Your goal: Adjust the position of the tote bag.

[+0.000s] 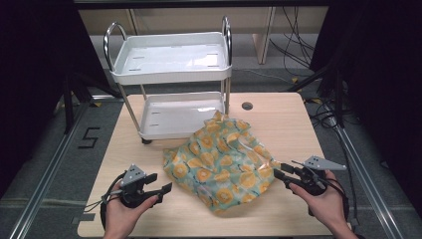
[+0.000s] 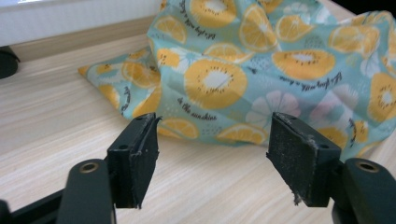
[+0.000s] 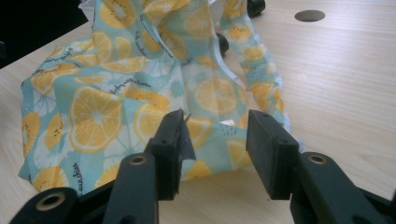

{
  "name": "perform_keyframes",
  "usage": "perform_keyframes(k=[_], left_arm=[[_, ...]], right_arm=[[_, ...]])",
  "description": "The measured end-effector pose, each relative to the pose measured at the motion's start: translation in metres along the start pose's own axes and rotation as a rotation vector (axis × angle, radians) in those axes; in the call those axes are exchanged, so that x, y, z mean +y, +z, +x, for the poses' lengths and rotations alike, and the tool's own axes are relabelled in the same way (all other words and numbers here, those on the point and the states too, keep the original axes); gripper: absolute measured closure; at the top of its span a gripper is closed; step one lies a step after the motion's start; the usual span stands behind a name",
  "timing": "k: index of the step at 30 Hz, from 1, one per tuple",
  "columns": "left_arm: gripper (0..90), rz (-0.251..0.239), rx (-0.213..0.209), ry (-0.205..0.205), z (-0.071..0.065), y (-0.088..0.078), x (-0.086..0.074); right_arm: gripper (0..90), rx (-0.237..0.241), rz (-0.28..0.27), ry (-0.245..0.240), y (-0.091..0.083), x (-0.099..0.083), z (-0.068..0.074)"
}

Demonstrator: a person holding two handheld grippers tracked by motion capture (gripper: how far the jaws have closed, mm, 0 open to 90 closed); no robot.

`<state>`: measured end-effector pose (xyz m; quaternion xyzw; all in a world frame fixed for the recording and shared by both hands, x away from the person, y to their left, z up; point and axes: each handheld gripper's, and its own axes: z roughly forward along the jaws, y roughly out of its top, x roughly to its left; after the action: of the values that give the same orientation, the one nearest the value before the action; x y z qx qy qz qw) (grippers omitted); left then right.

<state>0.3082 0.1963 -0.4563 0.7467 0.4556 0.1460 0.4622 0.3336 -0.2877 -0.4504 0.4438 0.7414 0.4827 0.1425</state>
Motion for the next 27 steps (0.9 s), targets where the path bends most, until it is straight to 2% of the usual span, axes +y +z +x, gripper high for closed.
perform_keyframes(k=[1,2,3,5,6,7,10,11,12,13,14,16,17,18,19,20,21,22,23,24,25,26,27], left_arm=[[32.2,-0.009,0.004,-0.001,-0.001,0.001,0.001],[32.2,-0.007,0.008,0.013,-0.002,0.000,0.002],[32.1,-0.007,0.008,0.013,-0.002,0.000,0.002],[32.0,-0.020,0.004,0.016,-0.003,0.001,0.003],[32.0,-0.019,0.016,0.017,-0.002,0.001,0.004],[31.3,-0.023,0.015,0.019,-0.002,0.002,0.006],[30.3,-0.027,0.007,0.016,-0.002,0.003,0.010],[30.1,-0.031,0.005,0.040,-0.004,0.004,0.016],[30.0,-0.031,0.005,0.040,-0.004,0.004,0.016],[30.0,-0.031,0.002,0.060,-0.004,0.005,0.021],[29.7,-0.031,0.002,0.058,-0.006,0.006,0.025],[29.1,-0.024,-0.003,0.076,-0.007,0.007,0.033],[28.7,-0.023,-0.003,0.102,-0.009,0.010,0.044],[28.7,-0.023,-0.003,0.102,-0.009,0.010,0.044],[28.6,-0.025,-0.004,0.125,-0.010,0.011,0.052],[28.6,-0.026,-0.008,0.129,-0.011,0.012,0.056],[27.6,-0.023,-0.013,0.145,-0.013,0.016,0.067],[27.4,-0.023,-0.013,0.145,-0.013,0.016,0.067],[27.3,-0.027,-0.017,0.156,-0.016,0.021,0.076],[27.2,-0.027,-0.017,0.156,-0.016,0.021,0.076],[27.2,-0.026,-0.023,0.161,-0.018,0.025,0.081],[27.2,-0.019,-0.027,0.172,-0.019,0.027,0.084],[27.3,-0.007,-0.018,0.190,-0.022,0.031,0.090]], right_arm=[[56.0,0.007,-0.008,0.002,-0.001,0.000,-0.001],[55.4,0.005,0.016,0.043,-0.004,0.001,0.001],[55.6,0.010,-0.019,0.014,-0.002,0.002,-0.002],[55.6,0.030,-0.004,0.084,-0.006,0.003,0.000],[55.6,0.030,-0.004,0.084,-0.006,0.003,0.000],[55.7,0.031,-0.004,0.116,-0.007,0.002,0.001],[55.3,0.015,0.017,0.087,-0.009,0.002,-0.001],[54.9,0.031,0.021,0.108,-0.009,0.002,0.001],[54.9,0.031,0.021,0.108,-0.009,0.002,0.001],[54.2,0.018,0.036,0.101,-0.010,0.002,0.001],[53.6,0.030,0.051,0.136,-0.010,0.003,0.004],[53.0,0.037,0.059,0.150,-0.010,0.004,0.006],[51.3,0.035,0.073,0.139,-0.011,0.005,0.006],[51.3,0.035,0.073,0.139,-0.011,0.005,0.006],[50.0,0.027,0.073,0.129,-0.014,0.007,0.007],[50.0,0.027,0.073,0.129,-0.014,0.007,0.007],[48.6,0.020,0.107,0.120,-0.015,0.007,0.006],[48.6,0.020,0.107,0.120,-0.015,0.007,0.006],[48.0,0.038,0.123,0.175,-0.015,0.005,0.008],[48.0,0.038,0.123,0.175,-0.015,0.005,0.008],[47.3,0.020,0.132,0.145,-0.017,0.005,0.005],[47.1,0.029,0.148,0.168,-0.015,0.003,0.004],[46.8,0.012,0.161,0.159,-0.017,0.002,0.000]])
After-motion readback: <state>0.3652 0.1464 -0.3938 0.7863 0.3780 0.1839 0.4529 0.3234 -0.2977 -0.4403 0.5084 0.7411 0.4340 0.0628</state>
